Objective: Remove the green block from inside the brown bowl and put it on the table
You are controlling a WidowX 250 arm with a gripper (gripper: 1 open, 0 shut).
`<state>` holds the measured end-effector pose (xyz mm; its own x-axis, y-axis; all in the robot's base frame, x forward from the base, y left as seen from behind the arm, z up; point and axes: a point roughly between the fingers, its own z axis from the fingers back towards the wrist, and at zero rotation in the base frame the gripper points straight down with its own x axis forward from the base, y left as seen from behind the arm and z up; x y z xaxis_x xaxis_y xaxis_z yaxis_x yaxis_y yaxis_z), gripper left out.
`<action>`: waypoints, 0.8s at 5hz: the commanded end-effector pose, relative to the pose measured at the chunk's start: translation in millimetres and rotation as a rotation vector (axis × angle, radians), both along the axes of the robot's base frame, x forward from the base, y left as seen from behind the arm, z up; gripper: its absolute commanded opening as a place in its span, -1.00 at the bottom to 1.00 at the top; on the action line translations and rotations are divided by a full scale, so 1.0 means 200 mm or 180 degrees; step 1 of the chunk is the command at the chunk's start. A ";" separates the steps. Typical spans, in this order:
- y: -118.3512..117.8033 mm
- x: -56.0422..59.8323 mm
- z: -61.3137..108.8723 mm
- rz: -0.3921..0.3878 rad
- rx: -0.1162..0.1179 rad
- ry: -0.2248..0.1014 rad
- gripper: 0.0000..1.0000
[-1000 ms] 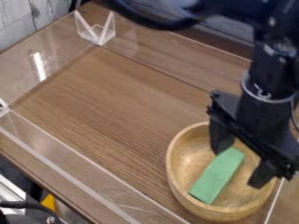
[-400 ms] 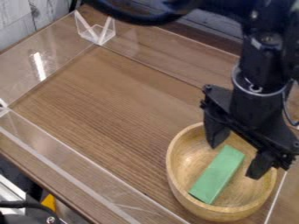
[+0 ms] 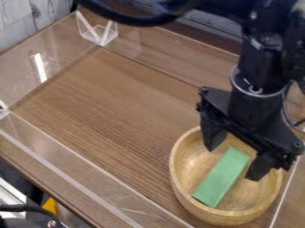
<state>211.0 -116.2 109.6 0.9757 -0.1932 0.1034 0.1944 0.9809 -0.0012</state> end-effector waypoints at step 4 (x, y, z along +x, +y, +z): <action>0.06 0.08 0.10 0.0276 -0.0016 -0.0131 1.00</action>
